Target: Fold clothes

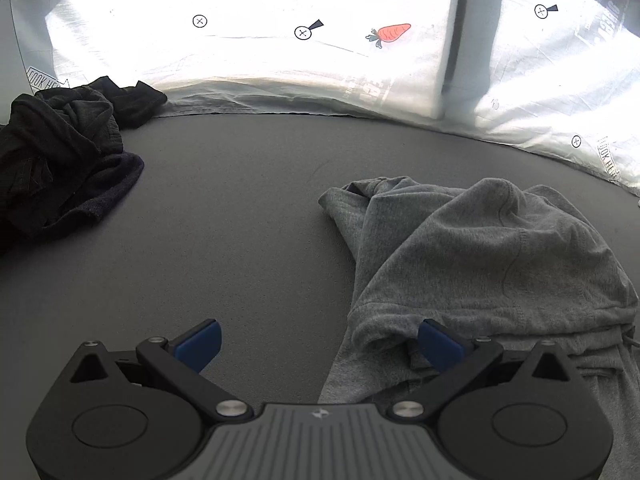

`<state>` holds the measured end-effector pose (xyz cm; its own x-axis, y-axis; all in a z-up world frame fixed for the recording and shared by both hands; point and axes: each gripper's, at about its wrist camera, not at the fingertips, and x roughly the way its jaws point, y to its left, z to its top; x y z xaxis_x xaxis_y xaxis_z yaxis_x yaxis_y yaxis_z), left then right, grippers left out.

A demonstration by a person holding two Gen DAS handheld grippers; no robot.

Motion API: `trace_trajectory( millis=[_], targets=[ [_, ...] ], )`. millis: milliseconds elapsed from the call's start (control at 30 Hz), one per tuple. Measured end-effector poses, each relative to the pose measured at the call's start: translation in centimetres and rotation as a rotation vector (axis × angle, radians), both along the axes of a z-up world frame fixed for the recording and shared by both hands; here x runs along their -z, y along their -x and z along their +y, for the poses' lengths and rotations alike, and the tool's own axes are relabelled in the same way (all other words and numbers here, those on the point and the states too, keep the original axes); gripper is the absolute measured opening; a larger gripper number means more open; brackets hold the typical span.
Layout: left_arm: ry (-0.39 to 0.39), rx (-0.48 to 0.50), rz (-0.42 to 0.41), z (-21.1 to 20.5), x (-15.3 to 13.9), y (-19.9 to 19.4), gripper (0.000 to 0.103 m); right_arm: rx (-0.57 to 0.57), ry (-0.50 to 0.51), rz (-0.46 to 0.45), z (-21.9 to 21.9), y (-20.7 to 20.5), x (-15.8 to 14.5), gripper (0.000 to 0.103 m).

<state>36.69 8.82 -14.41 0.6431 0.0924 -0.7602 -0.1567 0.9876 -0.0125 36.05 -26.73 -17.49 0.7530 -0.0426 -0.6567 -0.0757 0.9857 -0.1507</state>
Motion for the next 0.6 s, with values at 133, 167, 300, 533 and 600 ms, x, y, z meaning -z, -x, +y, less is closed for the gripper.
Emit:
trace_trajectory(
  millis=[133,167,300,533,600],
  targets=[
    [0.021,-0.024,0.036,0.2,0.7,3.7,0.103,0.023,-0.087,0.069,-1.4,2.3,0.5,0.102],
    [0.026,-0.028,0.045,0.2,0.9,4.6,0.103,0.03,-0.111,0.088,-1.8,2.9,0.8,0.098],
    [0.046,-0.045,0.08,0.3,1.7,8.5,0.103,0.048,-0.271,0.177,-3.4,5.4,1.9,0.079],
    [0.127,-0.068,0.13,0.6,3.1,15.0,0.088,0.054,-0.519,0.277,-4.7,11.0,3.8,0.039],
    [0.143,-0.068,0.126,0.6,3.2,16.6,0.08,0.069,-0.577,0.285,-5.3,12.4,4.1,0.037]
  ],
)
